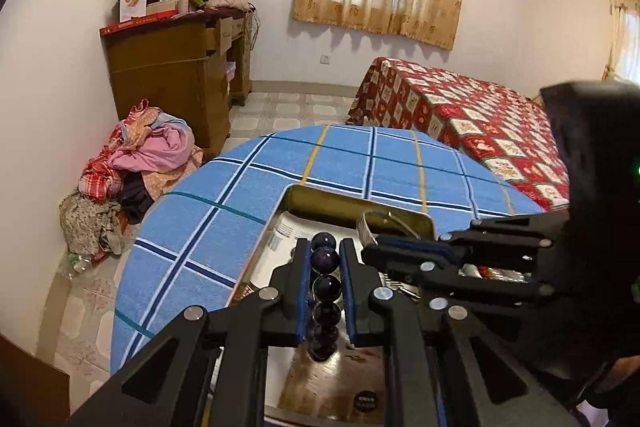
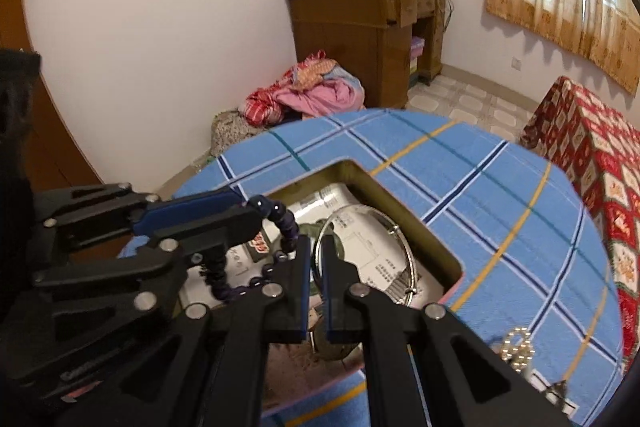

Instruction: Organize jewelry

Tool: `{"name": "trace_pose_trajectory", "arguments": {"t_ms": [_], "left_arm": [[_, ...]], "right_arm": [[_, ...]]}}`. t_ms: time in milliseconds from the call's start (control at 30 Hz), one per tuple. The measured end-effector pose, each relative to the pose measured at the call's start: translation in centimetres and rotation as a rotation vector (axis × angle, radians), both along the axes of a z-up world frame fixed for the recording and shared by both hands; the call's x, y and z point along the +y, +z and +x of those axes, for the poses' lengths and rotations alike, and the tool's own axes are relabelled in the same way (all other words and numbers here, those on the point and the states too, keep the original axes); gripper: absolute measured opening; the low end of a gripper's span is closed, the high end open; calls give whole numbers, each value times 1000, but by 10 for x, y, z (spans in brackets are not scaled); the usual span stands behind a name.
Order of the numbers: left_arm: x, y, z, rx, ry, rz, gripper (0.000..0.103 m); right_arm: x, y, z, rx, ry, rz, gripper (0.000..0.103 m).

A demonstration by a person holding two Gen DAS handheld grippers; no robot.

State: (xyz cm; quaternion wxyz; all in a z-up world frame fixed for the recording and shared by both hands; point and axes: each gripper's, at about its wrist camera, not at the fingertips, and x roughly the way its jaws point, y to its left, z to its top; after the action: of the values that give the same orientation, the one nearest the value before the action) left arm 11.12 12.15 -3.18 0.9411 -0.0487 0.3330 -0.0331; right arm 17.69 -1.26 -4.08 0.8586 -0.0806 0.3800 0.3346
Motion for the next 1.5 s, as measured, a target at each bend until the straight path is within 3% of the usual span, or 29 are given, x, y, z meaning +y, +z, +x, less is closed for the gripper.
{"name": "trace_pose_trajectory", "arguments": {"t_ms": [167,233,333,367,400,433,500,633,733,1133,1500], "left_arm": [[-3,-9,4,31,-13,30,15],[-6,-10,2,25,-8,44,23],[-6,-5,-3,1,26,68,48],[-5,-2,-6,-10,30,61,63],[-4,1,-10,-23,31,51,75],[-4,4,-12,-37,36,48,78],[-6,8,-18,-56,42,48,79],[-18,12,-28,-63,35,53,79],[-32,12,-37,-60,10,46,79],[-101,-3,-60,-20,-101,90,79],[-144,-23,-65,18,-161,136,79]], "right_arm": [[-4,-15,6,29,-26,2,10],[-6,-17,5,33,-37,9,14],[-16,-16,1,36,-68,12,19],[-19,-16,-1,39,-76,15,20],[-22,-15,-2,40,-82,17,26],[-29,-13,-8,32,-91,20,42],[-36,-8,-13,4,-102,36,60],[-52,1,-32,-31,-108,29,60],[-78,2,-47,-29,-145,48,70],[-206,-17,-79,39,-449,73,75],[-215,-38,-104,22,-451,37,75]]}}
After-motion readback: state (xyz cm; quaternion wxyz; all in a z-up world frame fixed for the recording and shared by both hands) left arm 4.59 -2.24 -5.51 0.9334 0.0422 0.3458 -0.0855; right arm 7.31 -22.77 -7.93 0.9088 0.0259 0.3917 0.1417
